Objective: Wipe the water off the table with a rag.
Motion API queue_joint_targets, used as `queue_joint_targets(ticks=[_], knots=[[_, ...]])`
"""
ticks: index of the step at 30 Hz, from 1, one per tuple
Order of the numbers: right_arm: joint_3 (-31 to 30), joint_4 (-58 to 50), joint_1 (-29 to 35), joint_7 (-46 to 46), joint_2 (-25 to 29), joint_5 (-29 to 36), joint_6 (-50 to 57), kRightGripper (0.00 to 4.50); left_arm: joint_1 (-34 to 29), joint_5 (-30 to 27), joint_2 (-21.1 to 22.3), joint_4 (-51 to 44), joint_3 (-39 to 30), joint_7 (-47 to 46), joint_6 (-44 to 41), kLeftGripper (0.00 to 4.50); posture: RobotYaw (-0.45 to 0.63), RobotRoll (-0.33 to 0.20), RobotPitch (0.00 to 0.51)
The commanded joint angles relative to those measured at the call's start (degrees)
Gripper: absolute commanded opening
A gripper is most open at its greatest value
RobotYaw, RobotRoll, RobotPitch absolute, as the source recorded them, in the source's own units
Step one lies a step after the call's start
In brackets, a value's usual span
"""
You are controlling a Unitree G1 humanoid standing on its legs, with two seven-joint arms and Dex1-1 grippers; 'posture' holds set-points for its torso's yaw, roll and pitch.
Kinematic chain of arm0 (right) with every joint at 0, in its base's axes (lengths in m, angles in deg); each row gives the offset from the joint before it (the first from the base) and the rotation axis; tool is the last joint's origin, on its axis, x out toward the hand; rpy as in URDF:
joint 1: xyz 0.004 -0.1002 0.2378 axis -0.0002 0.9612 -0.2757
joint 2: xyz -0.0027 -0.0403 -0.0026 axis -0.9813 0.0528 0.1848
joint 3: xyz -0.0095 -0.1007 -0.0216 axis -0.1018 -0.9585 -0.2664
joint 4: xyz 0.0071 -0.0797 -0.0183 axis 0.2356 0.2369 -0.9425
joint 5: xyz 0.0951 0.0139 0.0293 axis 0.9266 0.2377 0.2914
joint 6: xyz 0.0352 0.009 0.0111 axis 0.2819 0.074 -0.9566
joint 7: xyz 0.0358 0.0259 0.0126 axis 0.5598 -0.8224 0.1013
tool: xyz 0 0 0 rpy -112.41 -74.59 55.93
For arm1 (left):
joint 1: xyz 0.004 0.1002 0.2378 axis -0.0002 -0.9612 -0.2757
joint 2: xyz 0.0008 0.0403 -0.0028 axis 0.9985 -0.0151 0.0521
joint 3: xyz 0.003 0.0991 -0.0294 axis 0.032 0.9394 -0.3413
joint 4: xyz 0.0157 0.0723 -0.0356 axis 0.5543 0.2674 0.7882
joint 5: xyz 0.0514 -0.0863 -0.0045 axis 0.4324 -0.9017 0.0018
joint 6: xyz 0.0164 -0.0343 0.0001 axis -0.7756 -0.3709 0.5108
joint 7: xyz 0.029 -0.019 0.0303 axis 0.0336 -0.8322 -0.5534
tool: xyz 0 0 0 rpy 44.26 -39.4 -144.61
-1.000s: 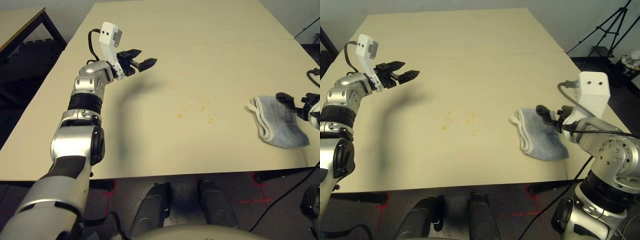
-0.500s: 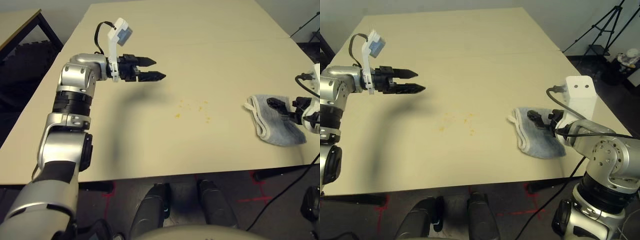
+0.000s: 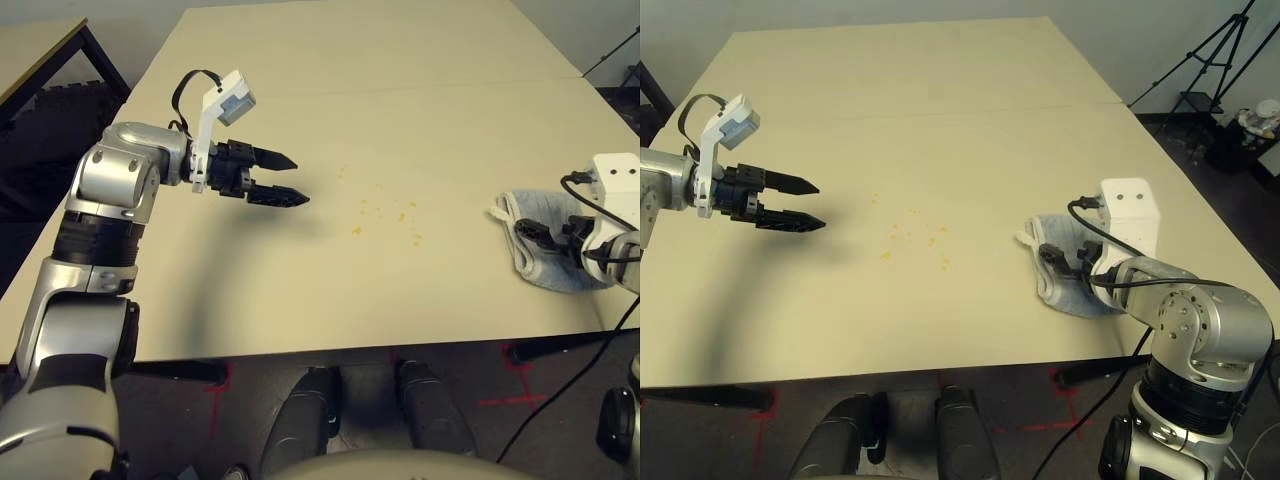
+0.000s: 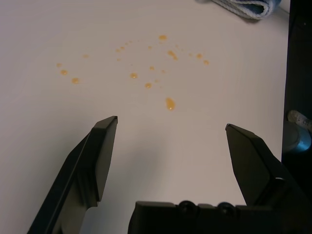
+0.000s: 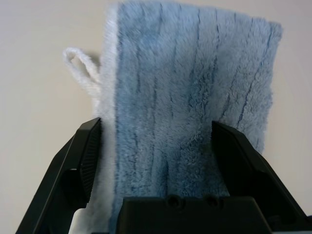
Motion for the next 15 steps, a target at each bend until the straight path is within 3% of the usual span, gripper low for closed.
queue_joint_targets(ticks=[1, 13, 15], knots=[[-3.4, 5.1, 1.1, -1.3, 1.9, -2.5, -3.9, 4.47, -0.9, -0.3, 0.5, -1.8, 1.3, 0.3, -0.1, 4.5, -0.02, 0.0, 0.161], [-5.8, 14.7, 2.0, -3.6, 3.2, -5.9, -9.5, 4.47, -1.7, -2.0, -0.6, -3.9, 0.9, -1.7, -1.7, 4.5, -0.02, 0.0, 0.161], [-6.2, 15.3, 1.5, -3.9, 3.3, -6.0, -9.7, 4.14, -1.5, -2.1, -0.7, -3.9, 0.9, -1.9, -1.8, 4.5, -0.02, 0.0, 0.161]])
